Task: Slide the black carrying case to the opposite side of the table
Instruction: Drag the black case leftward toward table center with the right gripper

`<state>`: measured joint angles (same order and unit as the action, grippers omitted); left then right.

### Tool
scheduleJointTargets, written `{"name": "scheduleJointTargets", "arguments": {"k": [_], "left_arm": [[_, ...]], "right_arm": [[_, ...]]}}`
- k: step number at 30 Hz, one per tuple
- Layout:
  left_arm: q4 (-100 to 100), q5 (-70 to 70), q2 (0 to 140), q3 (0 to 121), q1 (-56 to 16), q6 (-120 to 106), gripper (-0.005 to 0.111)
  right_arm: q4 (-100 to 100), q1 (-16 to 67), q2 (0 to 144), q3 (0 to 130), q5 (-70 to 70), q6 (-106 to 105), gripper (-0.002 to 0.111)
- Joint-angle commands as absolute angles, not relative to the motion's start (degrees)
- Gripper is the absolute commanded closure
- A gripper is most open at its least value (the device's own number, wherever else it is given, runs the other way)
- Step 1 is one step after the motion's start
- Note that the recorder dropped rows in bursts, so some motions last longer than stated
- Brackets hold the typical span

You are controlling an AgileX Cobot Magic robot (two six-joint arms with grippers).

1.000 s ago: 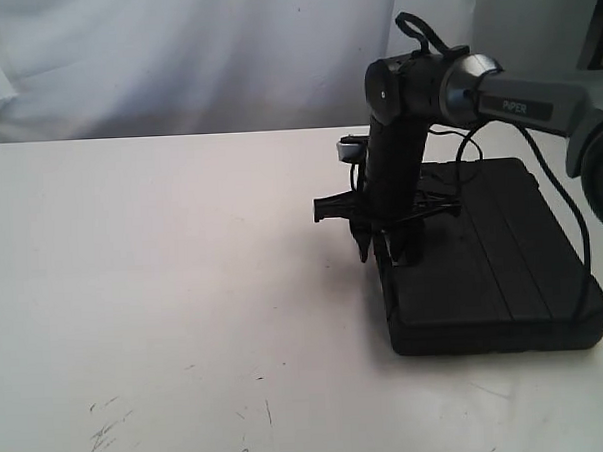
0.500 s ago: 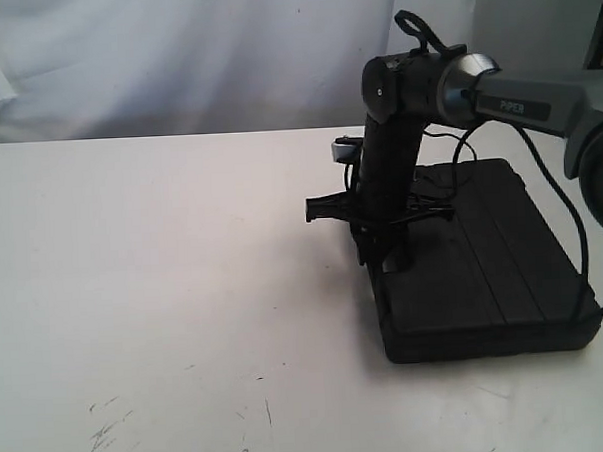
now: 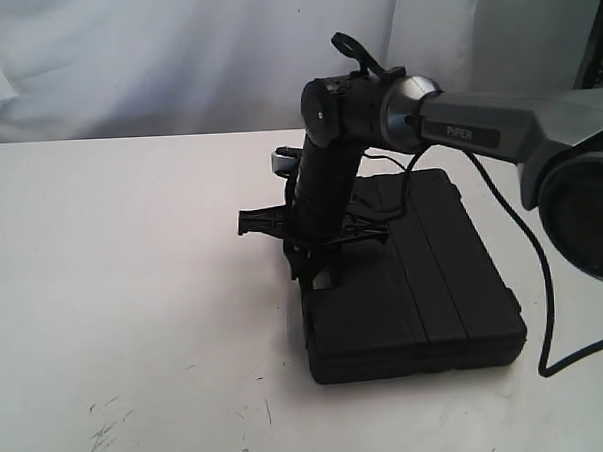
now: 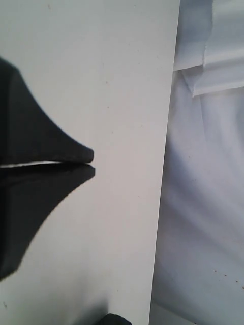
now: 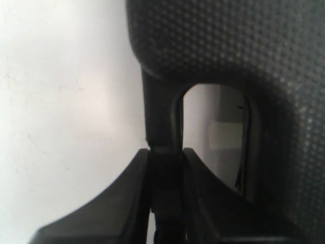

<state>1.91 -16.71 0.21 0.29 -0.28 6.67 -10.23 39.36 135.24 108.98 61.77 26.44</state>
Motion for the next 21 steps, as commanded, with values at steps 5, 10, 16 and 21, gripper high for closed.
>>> {"name": "scheduleJointTargets", "arguments": {"k": [5,10,16,21], "left_arm": [[1.9,-16.3,0.0,0.0,-0.5,6.8,0.107],[1.9,-16.3,0.0,0.0,-0.5,6.8,0.107],[1.9,-16.3,0.0,0.0,-0.5,7.0,0.107],[1.9,-16.3,0.0,0.0,-0.5,7.0,0.107]], "right_arm": [[-13.5,42.6,134.8,109.7,55.9,30.1,0.108],[-13.5,43.8,134.8,109.7,54.0,32.0,0.108],[-15.4,44.6,134.8,109.7,50.8,33.9,0.108],[-17.3,45.4,134.8,109.7,48.2,34.0,0.108]]}}
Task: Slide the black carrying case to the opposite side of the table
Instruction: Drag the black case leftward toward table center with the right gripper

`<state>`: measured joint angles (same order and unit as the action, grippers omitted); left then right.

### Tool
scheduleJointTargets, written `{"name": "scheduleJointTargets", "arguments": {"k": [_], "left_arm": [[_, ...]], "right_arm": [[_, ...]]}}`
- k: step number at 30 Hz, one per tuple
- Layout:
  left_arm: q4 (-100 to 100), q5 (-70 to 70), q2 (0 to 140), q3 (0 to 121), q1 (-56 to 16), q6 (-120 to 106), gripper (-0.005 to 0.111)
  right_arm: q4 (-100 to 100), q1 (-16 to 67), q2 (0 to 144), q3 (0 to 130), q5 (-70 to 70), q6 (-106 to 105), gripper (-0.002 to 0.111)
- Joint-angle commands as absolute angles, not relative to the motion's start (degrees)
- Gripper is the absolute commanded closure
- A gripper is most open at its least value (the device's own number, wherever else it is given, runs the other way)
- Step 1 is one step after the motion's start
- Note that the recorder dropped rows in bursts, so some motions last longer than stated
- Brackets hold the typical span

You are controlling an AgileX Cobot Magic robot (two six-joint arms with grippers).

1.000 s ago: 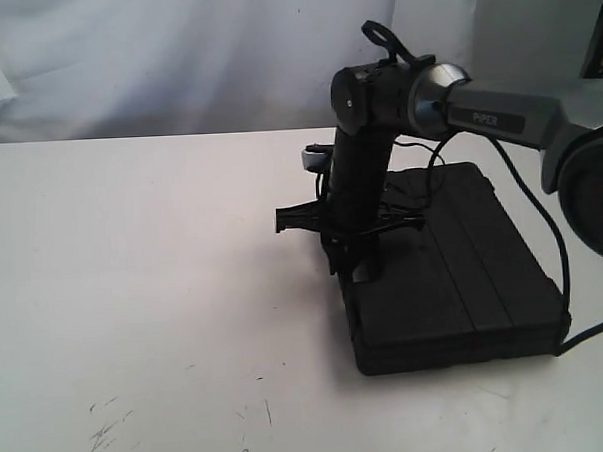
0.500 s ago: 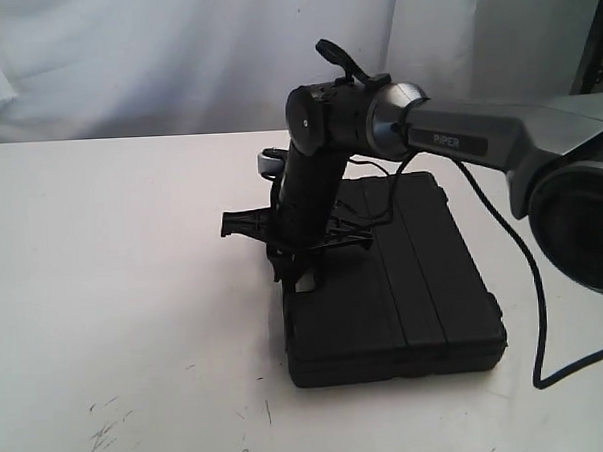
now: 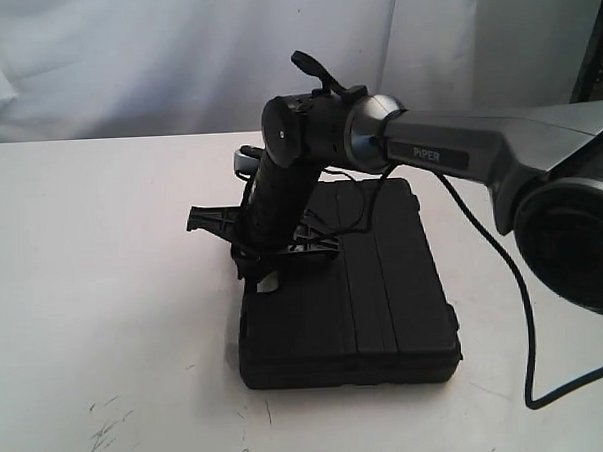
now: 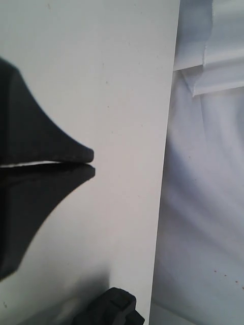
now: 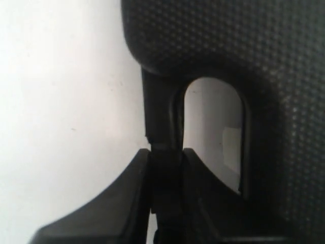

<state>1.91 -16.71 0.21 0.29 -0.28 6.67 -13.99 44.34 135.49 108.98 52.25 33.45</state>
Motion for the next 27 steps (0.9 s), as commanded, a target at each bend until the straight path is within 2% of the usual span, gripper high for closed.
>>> {"name": "scheduleJointTargets", "arguments": {"k": [1,27], "left_arm": [[1.9,-16.3,0.0,0.0,-0.5,7.0,0.107],[1.9,-16.3,0.0,0.0,-0.5,6.8,0.107]], "right_arm": [[-17.3,45.5,134.8,109.7,47.8,34.0,0.108],[-20.6,47.6,134.8,109.7,41.3,34.0,0.108]]}}
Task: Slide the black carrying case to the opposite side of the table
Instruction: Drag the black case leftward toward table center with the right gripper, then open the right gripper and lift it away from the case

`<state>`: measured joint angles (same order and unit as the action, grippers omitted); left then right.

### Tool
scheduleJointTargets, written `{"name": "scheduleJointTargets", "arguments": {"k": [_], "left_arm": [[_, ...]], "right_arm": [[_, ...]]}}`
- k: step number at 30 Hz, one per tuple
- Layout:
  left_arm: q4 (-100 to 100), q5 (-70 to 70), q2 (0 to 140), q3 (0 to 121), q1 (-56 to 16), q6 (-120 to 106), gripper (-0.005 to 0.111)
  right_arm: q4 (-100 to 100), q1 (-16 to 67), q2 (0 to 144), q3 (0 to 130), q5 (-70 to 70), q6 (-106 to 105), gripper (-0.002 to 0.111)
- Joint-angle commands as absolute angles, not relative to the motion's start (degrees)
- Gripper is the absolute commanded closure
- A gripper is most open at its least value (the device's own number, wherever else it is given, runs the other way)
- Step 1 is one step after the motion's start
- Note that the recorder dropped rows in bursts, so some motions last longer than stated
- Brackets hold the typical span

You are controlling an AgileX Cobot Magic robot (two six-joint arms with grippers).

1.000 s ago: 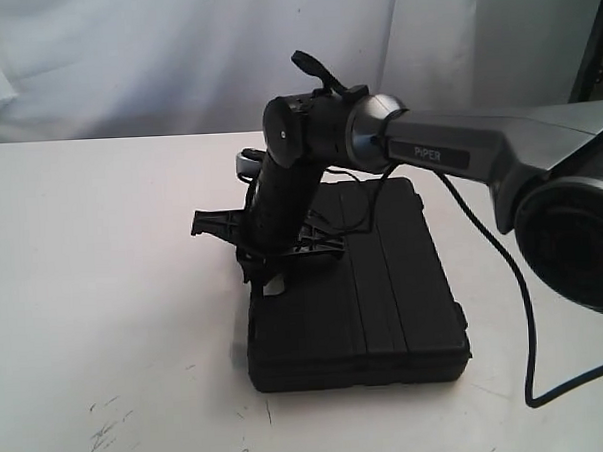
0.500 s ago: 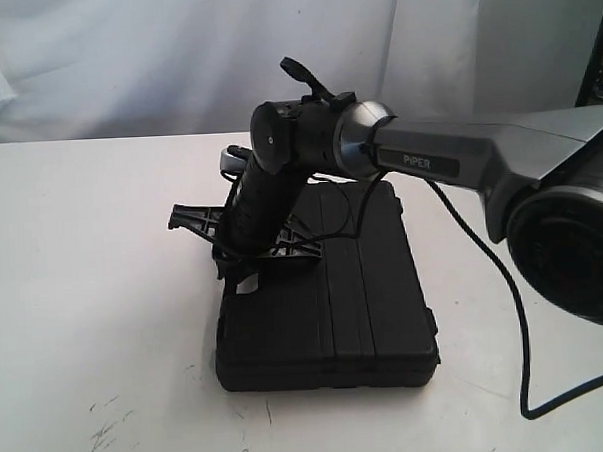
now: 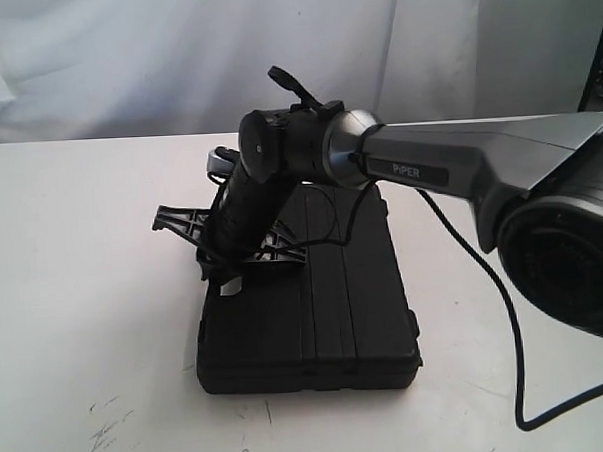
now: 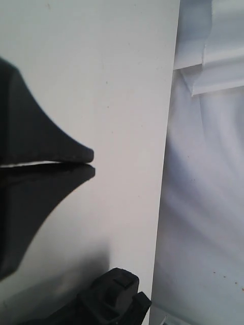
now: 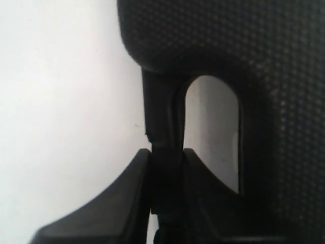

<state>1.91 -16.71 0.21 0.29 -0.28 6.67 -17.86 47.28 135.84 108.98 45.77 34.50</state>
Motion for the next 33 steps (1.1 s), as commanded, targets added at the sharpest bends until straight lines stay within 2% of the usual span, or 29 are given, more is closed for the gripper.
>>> {"name": "scheduleJointTargets", "arguments": {"k": [1,11,14,22,33], "left_arm": [[1.9,-16.3,0.0,0.0,-0.5,6.8,0.107],[1.9,-16.3,0.0,0.0,-0.5,6.8,0.107],[1.9,-16.3,0.0,0.0,-0.5,6.8,0.107],[1.9,-16.3,0.0,0.0,-0.5,6.8,0.107],[1.9,-16.3,0.0,0.0,-0.5,6.7,0.107]], "right_arm": [[-20.6,47.6,134.8,109.7,41.0,33.5,0.108],[-19.9,47.6,134.8,109.7,40.3,32.5,0.108],[-19.8,47.6,134.8,109.7,40.3,32.5,0.101],[-19.8,47.6,134.8,109.7,38.6,32.3,0.074],[-19.6,46.3,133.6,109.7,43.0,30.8,0.072]]}}
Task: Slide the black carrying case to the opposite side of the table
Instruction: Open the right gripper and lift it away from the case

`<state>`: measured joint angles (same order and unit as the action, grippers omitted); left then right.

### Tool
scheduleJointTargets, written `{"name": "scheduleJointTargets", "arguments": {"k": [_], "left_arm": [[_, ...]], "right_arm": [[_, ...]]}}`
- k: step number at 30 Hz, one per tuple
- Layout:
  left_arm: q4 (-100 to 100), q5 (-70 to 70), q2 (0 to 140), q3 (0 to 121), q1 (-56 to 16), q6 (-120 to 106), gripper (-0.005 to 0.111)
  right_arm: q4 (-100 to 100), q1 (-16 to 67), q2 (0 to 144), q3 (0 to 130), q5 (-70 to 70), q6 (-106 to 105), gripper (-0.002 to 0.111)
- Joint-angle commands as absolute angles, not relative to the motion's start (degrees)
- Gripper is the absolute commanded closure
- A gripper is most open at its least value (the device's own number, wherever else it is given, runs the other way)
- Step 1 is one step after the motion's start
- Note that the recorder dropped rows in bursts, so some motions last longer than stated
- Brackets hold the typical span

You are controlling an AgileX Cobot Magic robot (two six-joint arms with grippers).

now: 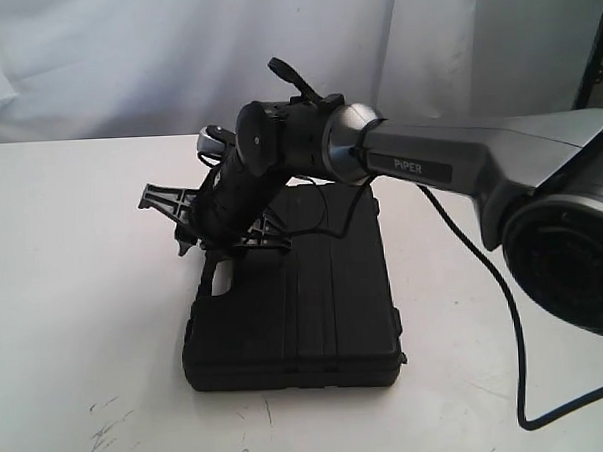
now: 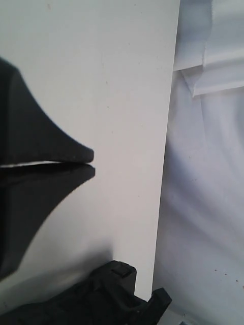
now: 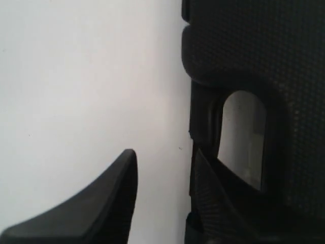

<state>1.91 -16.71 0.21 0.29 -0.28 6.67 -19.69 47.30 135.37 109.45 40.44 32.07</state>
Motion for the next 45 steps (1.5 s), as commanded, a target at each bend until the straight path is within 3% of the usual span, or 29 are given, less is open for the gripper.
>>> {"name": "scheduleJointTargets", "arguments": {"k": [1,7,10,11,12,20,31,45], "left_arm": [[1.9,-16.3,0.0,0.0,-0.5,6.7,0.107],[1.9,-16.3,0.0,0.0,-0.5,6.9,0.107],[1.9,-16.3,0.0,0.0,-0.5,6.9,0.107],[1.9,-16.3,0.0,0.0,-0.5,6.9,0.107],[1.9,-16.3,0.0,0.0,-0.5,6.9,0.107],[1.9,-16.3,0.0,0.0,-0.5,6.8,0.107],[1.9,-16.3,0.0,0.0,-0.5,6.9,0.107],[1.9,-16.3,0.0,0.0,-0.5,6.8,0.107]], "right_arm": [[-19.6,46.2,133.1,109.7,43.4,30.3,0.072],[-19.9,42.5,128.5,109.7,47.1,25.4,0.078],[-19.9,40.1,125.7,109.7,50.1,19.6,0.094],[-19.9,38.5,124.3,109.7,52.1,16.1,0.106],[-19.9,37.6,123.7,109.7,53.0,14.9,0.108],[-10.5,34.5,118.1,106.9,54.2,12.3,0.108],[-9.4,34.7,89.4,74.6,30.7,6.1,0.108],[-4.9,35.0,66.0,63.3,36.9,4.5,0.108]]}}
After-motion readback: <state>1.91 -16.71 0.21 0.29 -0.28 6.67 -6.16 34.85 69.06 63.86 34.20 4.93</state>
